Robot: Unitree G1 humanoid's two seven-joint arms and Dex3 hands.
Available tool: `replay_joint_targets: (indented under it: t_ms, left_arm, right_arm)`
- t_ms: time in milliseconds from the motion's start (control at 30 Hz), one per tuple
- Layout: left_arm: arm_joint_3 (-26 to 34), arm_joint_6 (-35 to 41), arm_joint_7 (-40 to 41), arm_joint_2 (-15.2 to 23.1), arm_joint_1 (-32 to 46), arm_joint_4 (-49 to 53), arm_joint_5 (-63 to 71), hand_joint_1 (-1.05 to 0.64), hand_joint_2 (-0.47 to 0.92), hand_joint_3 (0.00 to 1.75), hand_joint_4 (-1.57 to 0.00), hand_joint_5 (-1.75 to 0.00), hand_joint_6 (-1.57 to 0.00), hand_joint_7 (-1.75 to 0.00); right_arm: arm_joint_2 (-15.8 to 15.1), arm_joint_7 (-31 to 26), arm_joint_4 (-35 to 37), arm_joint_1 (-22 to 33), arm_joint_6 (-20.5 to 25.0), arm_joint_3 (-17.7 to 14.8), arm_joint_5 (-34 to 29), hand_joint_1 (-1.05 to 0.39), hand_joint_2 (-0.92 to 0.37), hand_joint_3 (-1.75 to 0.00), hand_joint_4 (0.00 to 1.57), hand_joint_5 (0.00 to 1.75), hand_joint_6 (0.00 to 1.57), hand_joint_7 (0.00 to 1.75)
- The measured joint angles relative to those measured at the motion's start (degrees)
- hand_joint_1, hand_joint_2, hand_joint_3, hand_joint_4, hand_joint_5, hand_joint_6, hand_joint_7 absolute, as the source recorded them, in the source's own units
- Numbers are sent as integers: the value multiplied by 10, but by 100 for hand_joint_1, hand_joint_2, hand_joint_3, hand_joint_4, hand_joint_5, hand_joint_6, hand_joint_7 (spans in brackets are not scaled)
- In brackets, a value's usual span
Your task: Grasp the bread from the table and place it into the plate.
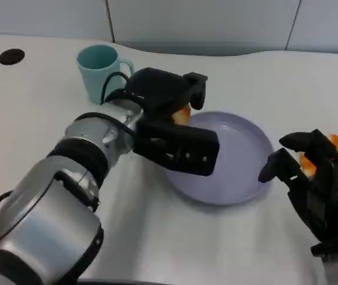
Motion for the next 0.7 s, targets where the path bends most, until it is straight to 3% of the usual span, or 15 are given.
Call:
replay_joint_targets:
  t_ms: [300, 333, 367, 400, 433, 500, 533, 600, 667, 700]
  left_arm:
    - [-8, 0, 2, -32, 1, 1, 0, -12, 90, 2, -79, -175, -52, -175]
    - [-8, 0, 2, -35, 1, 2, 0, -13, 89, 2, -78, -174, -54, -166]
    - [-9, 0, 2, -36, 1, 2, 0, -16, 89, 1, -76, -171, -67, -133]
    - [-11, 0, 2, -37, 1, 2, 0, -18, 89, 1, -75, -169, -76, -112]
    - [-14, 0, 2, -39, 2, 2, 1, -18, 89, 0, -73, -172, -79, -108]
    - [-21, 0, 1, -44, 8, 2, 5, -19, 89, 0, -73, -174, -71, -128]
    - [-22, -2, 0, -48, 13, 2, 6, -19, 88, 0, -75, -174, -61, -153]
    - [-28, -10, 0, -53, 22, 2, 11, -21, 87, 0, -75, -175, -54, -166]
    - [-34, -15, 4, -54, 27, 2, 16, -23, 86, 0, -65, -174, -50, -158]
    - [-37, -15, 7, -54, 28, 2, 18, -30, 88, 1, -58, -138, -52, -124]
  right_arm:
    - [21, -14, -29, 8, -11, 10, -2, -54, -92, -15, 63, 166, 81, 82]
    - [22, -15, -31, 9, -14, 11, -3, -54, -92, -15, 63, 166, 81, 82]
    - [22, -16, -32, 10, -14, 13, -4, -53, -92, -16, 63, 165, 81, 81]
    - [22, -16, -32, 10, -16, 14, -5, -54, -92, -16, 63, 165, 81, 81]
    - [22, -17, -32, 11, -18, 16, -7, -54, -92, -16, 63, 165, 81, 80]
    - [22, -18, -32, 12, -22, 19, -10, -54, -92, -16, 63, 164, 80, 80]
    - [23, -19, -32, 12, -25, 19, -11, -53, -92, -16, 63, 164, 80, 81]
    - [23, -20, -32, 12, -28, 20, -12, -52, -92, -16, 63, 164, 80, 81]
    - [23, -20, -32, 12, -33, 20, -12, -52, -92, -16, 63, 164, 79, 82]
    - [23, -20, -32, 12, -36, 20, -13, -51, -92, -16, 63, 164, 80, 82]
